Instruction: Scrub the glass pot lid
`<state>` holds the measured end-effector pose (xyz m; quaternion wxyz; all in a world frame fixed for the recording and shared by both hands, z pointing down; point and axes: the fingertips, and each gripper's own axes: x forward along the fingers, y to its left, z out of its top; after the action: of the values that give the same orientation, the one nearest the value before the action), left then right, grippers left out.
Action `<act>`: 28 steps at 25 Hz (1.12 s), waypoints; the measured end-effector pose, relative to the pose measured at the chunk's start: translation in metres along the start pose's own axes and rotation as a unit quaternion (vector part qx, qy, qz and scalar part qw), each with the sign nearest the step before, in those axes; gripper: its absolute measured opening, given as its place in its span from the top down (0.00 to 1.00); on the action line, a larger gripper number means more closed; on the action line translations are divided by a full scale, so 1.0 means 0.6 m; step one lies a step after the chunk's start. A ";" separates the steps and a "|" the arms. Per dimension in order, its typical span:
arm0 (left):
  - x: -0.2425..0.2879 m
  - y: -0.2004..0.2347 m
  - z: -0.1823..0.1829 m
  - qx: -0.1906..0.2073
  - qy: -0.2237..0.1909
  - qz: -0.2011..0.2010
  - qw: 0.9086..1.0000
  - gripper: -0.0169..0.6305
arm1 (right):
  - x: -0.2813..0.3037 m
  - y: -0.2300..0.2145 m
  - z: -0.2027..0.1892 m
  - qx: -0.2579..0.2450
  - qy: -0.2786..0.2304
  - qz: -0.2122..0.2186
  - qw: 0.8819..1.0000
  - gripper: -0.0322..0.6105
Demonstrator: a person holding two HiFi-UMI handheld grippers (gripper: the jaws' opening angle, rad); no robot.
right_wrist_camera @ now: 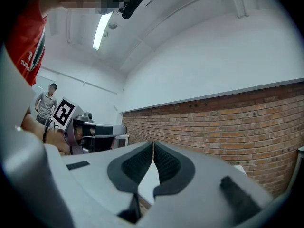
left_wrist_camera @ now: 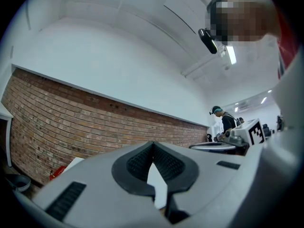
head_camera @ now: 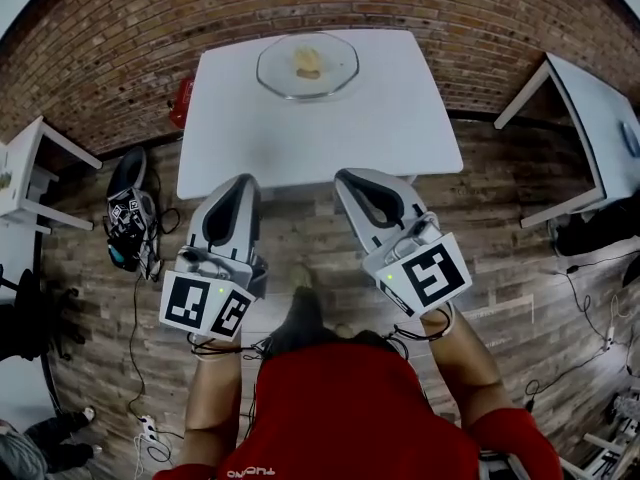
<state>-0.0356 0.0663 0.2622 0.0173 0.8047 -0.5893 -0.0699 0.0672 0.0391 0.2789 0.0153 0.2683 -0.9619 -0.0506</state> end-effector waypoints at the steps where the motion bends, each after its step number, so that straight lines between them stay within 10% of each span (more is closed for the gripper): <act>1: 0.013 0.015 -0.001 0.001 0.000 -0.001 1.000 0.95 | 0.017 -0.009 -0.003 0.000 0.001 -0.002 1.000 0.90; 28: 0.300 0.340 -0.019 -0.002 0.017 -0.056 0.998 0.95 | 0.394 -0.189 -0.020 -0.014 0.040 -0.071 0.997 0.90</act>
<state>-0.1740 -0.1677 0.2795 0.0247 0.8377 -0.5424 -0.0587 -0.0761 -0.1806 0.2793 0.0543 0.3375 -0.9382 -0.0541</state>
